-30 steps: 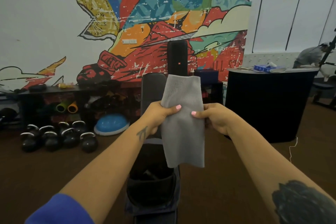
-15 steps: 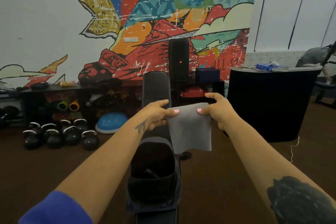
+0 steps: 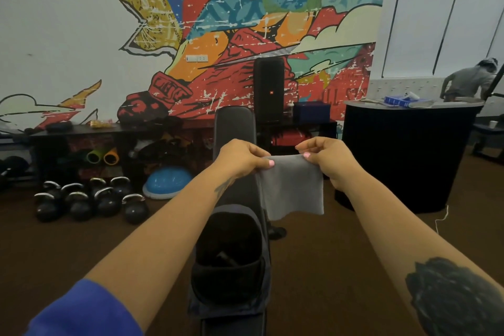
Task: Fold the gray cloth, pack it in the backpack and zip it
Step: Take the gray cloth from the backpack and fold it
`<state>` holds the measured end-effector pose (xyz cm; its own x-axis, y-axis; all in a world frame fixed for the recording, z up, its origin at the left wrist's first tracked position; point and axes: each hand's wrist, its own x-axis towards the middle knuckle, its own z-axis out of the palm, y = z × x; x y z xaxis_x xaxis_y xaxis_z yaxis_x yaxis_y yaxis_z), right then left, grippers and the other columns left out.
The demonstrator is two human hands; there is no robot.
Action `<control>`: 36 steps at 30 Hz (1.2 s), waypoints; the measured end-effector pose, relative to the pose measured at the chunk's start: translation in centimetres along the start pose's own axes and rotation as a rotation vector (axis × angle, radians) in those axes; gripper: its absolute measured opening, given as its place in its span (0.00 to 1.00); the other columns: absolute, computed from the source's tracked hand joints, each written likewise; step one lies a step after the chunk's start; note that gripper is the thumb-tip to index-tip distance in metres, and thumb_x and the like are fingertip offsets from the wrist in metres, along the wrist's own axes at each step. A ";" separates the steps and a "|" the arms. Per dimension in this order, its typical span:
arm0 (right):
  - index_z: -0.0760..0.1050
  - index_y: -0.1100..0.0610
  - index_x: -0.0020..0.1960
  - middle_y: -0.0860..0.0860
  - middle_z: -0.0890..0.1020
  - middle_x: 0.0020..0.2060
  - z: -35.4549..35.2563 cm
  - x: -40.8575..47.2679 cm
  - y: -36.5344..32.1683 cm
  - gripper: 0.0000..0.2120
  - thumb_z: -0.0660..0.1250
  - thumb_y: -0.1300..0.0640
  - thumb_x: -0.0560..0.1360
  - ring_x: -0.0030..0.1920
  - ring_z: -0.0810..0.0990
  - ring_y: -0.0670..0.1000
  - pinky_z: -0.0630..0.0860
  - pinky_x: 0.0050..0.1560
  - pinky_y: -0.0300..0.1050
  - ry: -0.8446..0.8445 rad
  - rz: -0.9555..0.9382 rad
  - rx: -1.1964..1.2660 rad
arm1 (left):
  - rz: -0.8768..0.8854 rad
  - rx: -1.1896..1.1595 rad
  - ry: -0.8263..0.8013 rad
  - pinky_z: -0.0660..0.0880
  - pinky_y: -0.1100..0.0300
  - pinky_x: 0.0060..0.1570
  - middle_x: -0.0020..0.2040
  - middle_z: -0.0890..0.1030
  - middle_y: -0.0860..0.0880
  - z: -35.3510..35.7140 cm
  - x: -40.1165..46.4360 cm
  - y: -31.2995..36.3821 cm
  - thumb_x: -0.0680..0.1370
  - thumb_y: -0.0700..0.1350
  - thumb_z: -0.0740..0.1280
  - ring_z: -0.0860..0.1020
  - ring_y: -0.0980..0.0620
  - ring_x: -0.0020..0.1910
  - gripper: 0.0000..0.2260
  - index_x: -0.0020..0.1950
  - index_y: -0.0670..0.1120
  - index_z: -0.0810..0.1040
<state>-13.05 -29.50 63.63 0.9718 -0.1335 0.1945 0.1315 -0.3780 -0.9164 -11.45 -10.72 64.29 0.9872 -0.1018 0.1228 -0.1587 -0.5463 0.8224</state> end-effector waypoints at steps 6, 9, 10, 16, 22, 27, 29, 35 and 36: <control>0.80 0.53 0.54 0.48 0.80 0.49 -0.9 0.0 0.4 0.15 0.75 0.60 0.68 0.51 0.77 0.50 0.71 0.40 0.36 -0.142 -0.041 -0.071 | 0.071 0.047 0.023 0.80 0.57 0.50 0.49 0.84 0.49 -0.3 -0.4 2.0 0.70 0.47 0.74 0.81 0.51 0.50 0.09 0.48 0.48 0.85; 0.78 0.51 0.58 0.48 0.79 0.50 -0.9 0.0 0.2 0.18 0.74 0.56 0.69 0.53 0.76 0.50 0.72 0.47 0.40 -0.203 -0.062 -0.238 | 0.112 0.046 -0.001 0.78 0.60 0.51 0.51 0.84 0.49 -0.2 -0.7 2.6 0.70 0.46 0.74 0.80 0.52 0.51 0.09 0.49 0.47 0.84; 0.78 0.51 0.59 0.48 0.78 0.50 -0.8 0.0 0.1 0.18 0.74 0.54 0.70 0.53 0.75 0.50 0.71 0.49 0.42 -0.226 -0.068 -0.304 | 0.123 0.043 -0.019 0.78 0.59 0.53 0.52 0.84 0.49 -0.1 -0.8 2.7 0.70 0.45 0.74 0.80 0.52 0.52 0.09 0.50 0.47 0.84; 0.75 0.46 0.62 0.50 0.76 0.57 -0.4 -0.4 -0.6 0.35 0.59 0.25 0.64 0.59 0.73 0.55 0.69 0.59 0.50 -0.333 0.024 -0.532 | 0.161 0.019 -0.053 0.77 0.52 0.58 0.47 0.83 0.50 -0.2 -0.8 3.1 0.68 0.41 0.75 0.80 0.51 0.52 0.12 0.51 0.48 0.84; 0.76 0.53 0.60 0.48 0.79 0.52 0.3 -0.8 -0.7 0.21 0.65 0.42 0.74 0.54 0.76 0.50 0.72 0.52 0.43 -0.459 -0.044 -0.398 | 0.208 -0.016 -0.085 0.78 0.55 0.58 0.45 0.83 0.51 -0.1 -0.8 3.2 0.69 0.38 0.75 0.81 0.53 0.50 0.14 0.53 0.47 0.83; 0.79 0.57 0.55 0.56 0.82 0.51 1.0 -0.7 -0.7 0.14 0.70 0.51 0.73 0.53 0.78 0.57 0.73 0.50 0.47 -0.328 -0.098 -0.406 | 0.243 -0.039 -0.103 0.77 0.54 0.58 0.48 0.80 0.52 -0.2 -0.7 2.3 0.72 0.46 0.73 0.79 0.54 0.51 0.14 0.57 0.48 0.79; 0.79 0.56 0.55 0.55 0.82 0.49 0.7 -0.5 -1.0 0.13 0.71 0.53 0.73 0.52 0.79 0.54 0.71 0.44 0.40 -0.352 -0.125 -0.443 | 0.202 0.055 -0.167 0.74 0.56 0.59 0.53 0.78 0.53 -0.4 -0.5 1.5 0.73 0.57 0.68 0.76 0.54 0.55 0.19 0.60 0.50 0.76; 0.78 0.55 0.53 0.49 0.79 0.44 0.1 -0.3 -2.6 0.10 0.70 0.53 0.73 0.44 0.75 0.47 0.68 0.39 0.36 -0.302 -0.190 -0.473 | 0.067 0.039 -0.442 0.73 0.52 0.62 0.61 0.77 0.51 0.3 0.2 -1.7 0.68 0.62 0.70 0.76 0.52 0.59 0.28 0.64 0.52 0.74; 0.77 0.55 0.55 0.50 0.79 0.46 0.0 -0.2 -2.6 0.12 0.69 0.52 0.74 0.46 0.76 0.49 0.69 0.42 0.38 -0.277 -0.189 -0.463 | 0.072 0.038 -0.410 0.75 0.53 0.60 0.59 0.78 0.51 0.4 0.4 -2.0 0.69 0.59 0.72 0.77 0.52 0.57 0.25 0.63 0.51 0.75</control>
<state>-13.60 -28.44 65.98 0.9631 0.1965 0.1840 0.2687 -0.7423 -0.6138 -10.77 -10.00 62.44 0.8863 -0.4594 -0.0586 -0.2352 -0.5554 0.7976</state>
